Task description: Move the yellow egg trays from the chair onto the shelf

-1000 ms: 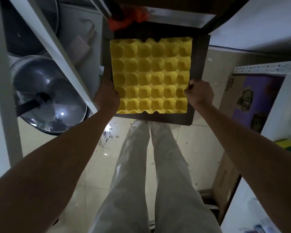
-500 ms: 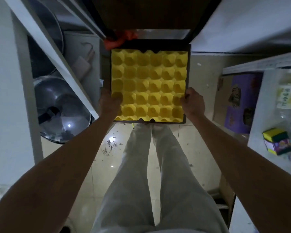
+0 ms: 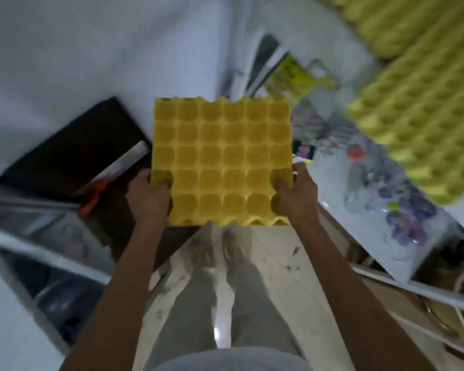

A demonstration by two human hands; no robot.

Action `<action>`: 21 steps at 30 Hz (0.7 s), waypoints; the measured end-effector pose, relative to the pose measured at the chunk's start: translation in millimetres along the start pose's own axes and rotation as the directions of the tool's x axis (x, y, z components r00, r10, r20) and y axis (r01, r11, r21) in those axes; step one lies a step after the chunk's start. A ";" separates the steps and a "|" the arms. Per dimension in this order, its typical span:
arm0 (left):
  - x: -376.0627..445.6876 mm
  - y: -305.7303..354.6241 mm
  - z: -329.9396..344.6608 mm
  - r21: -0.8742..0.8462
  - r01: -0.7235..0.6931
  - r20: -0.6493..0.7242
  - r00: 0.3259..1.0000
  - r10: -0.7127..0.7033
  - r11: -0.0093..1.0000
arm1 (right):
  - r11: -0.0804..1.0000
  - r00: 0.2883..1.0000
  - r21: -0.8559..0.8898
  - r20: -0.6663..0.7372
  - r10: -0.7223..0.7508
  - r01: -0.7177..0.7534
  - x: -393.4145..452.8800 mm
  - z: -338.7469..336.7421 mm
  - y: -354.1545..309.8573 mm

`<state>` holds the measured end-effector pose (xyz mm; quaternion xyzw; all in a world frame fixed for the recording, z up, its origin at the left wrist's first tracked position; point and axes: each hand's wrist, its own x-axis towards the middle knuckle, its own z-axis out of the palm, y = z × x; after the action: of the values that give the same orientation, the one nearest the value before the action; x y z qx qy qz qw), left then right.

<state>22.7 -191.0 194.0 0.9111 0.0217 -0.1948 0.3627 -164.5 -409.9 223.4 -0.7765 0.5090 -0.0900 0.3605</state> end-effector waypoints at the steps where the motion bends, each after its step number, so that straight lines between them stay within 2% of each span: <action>1: -16.5 24.0 -2.0 0.032 -0.092 0.005 0.996 0.092 0.995 | 1.000 0.999 -0.006 -0.038 0.029 -0.029 -12.3 -31.4 4.5; 4: -75.2 92.6 -3.1 0.120 -0.316 0.087 0.948 0.307 0.941 | 0.992 0.978 0.022 -0.167 0.124 -0.122 -58.3 -125.3 31.2; 7: -142.1 150.6 11.8 0.115 -0.462 0.243 0.871 0.426 0.879 | 0.967 0.933 0.111 -0.258 0.251 -0.229 -104.5 -203.3 75.9; 11: -249.7 196.8 60.7 0.050 -0.614 0.362 0.746 0.558 0.788 | 0.906 0.844 0.227 -0.339 0.417 -0.357 -162.6 -284.2 151.9; 16: -368.0 217.8 130.1 -0.017 -0.705 0.464 0.623 0.630 0.709 | 0.850 0.767 0.305 -0.373 0.522 -0.430 -218.9 -361.6 249.5; 19: -413.2 222.2 164.5 -0.073 -0.704 0.501 0.587 0.636 0.707 | 0.842 0.748 0.338 -0.396 0.533 -0.421 -230.4 -392.7 291.9; 21: -432.2 226.5 181.5 -0.073 -0.697 0.510 0.588 0.628 0.713 | 0.833 0.732 0.352 -0.406 0.547 -0.427 -229.8 -407.2 309.3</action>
<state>-396.9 -435.2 381.9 0.7919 -0.4273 -0.2748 0.3390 -702.3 -472.6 368.8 -0.5168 0.7555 -0.2451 0.3194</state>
